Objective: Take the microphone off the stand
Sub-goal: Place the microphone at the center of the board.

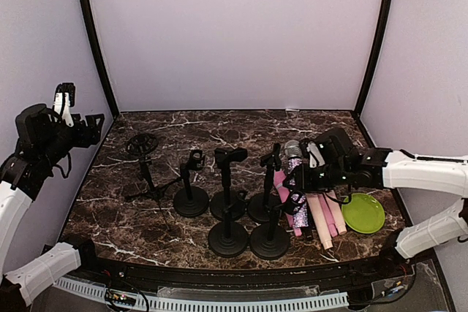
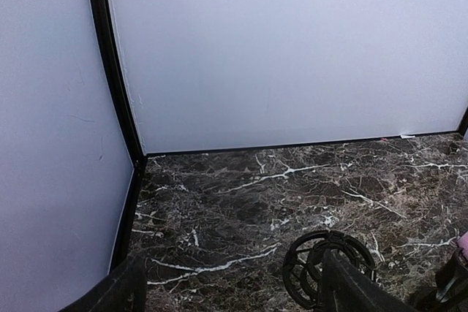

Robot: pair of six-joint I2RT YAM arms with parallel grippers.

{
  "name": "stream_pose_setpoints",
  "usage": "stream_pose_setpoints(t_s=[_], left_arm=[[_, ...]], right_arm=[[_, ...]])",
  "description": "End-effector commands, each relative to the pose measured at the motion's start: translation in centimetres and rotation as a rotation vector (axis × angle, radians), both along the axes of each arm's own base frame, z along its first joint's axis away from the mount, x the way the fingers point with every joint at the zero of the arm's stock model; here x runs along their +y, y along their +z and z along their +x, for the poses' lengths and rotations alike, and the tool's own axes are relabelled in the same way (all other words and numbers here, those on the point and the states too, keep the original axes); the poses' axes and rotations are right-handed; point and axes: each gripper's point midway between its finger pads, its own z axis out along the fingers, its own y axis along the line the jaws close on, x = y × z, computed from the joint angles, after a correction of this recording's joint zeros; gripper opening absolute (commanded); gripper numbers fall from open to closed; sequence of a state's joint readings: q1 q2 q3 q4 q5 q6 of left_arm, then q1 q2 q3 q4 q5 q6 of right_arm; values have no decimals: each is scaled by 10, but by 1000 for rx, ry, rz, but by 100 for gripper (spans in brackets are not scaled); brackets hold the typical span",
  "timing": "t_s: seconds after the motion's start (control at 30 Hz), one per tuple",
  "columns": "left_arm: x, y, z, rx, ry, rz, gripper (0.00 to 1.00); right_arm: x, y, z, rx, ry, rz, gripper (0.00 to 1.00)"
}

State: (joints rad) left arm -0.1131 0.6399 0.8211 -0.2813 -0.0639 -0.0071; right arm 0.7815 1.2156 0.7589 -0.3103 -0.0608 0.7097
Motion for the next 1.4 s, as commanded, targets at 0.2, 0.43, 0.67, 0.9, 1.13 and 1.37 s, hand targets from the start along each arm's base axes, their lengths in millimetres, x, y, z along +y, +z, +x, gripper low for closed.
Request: stream_pose_setpoints(t_s=[0.2, 0.43, 0.67, 0.9, 1.13, 1.37], left_arm=[[5, 6, -4, -41, 19, 19, 84], [1, 5, -4, -39, -2, 6, 84], [-6, 21, -5, -58, -38, -42, 84], [-9, 19, 0, -41, -39, -106, 86], [-21, -17, 40, 76, -51, -218, 86], [19, -36, 83, 73, 108, -202, 87]], right_arm=[[45, -6, 12, 5, 55, 104, 32], [40, -11, 9, 21, 48, 86, 52], [36, 1, 7, -1, 42, 101, 62], [20, 30, 14, -95, -12, 94, 74], [-33, 67, 49, -269, -135, 12, 94], [-117, 85, 94, -416, -305, -28, 99]])
